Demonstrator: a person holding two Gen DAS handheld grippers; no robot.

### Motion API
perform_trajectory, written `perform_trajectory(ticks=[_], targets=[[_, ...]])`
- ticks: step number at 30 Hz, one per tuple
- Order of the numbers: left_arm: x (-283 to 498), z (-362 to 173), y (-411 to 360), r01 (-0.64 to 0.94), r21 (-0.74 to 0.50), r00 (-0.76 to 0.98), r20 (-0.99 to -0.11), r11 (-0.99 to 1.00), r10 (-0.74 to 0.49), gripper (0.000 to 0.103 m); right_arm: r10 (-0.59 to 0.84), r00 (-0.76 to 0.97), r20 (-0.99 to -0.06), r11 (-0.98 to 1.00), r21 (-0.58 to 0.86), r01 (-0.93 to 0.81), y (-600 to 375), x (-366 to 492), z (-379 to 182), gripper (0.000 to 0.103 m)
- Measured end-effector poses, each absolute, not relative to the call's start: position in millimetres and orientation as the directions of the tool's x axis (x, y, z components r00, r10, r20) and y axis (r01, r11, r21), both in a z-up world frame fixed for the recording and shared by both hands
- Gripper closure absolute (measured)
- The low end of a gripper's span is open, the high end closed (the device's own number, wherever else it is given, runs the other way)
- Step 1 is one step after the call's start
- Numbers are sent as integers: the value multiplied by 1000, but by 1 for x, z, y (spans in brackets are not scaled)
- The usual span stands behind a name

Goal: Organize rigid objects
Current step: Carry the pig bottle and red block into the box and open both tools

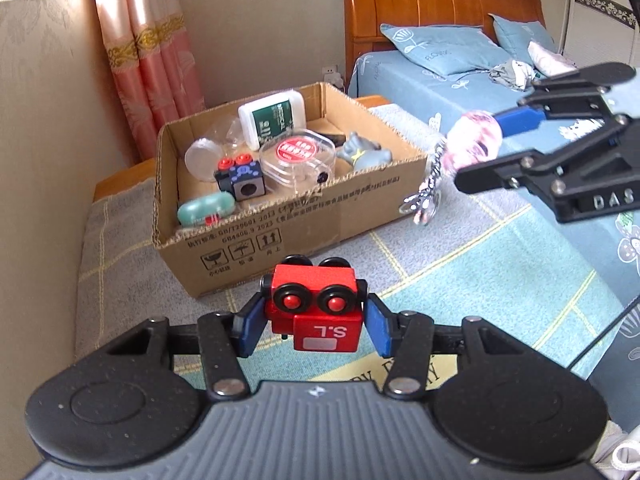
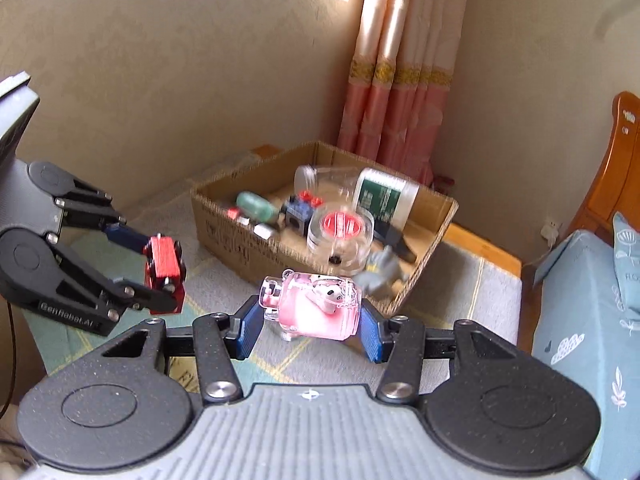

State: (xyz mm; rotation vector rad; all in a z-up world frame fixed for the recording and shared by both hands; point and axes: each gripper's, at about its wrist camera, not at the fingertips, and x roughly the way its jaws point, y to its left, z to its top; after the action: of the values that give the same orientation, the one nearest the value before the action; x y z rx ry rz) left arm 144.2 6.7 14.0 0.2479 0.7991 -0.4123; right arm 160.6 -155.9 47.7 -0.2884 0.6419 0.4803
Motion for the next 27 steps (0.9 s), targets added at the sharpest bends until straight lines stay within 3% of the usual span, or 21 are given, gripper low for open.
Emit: perform_trajectory(ticks=[10,24,26,27], targets=[[157,44,8,432,112,688,-682,895,-247,52,335,739,-584,867,-115,-484,-143,213,74,47],[191,50,7,432,131,695,-679,892,-237,52,306,659,-687,869,-82,-488,-117,253,38,47],[193,52,7,434,132,698,-675,891,-240,52,310,647,-697,866,-74,-495,-115,253,35,43],[194,53,7,433,133,699,-674,891,-239,52,314,644,-698,861,-78,-503,-115,252,36,32]])
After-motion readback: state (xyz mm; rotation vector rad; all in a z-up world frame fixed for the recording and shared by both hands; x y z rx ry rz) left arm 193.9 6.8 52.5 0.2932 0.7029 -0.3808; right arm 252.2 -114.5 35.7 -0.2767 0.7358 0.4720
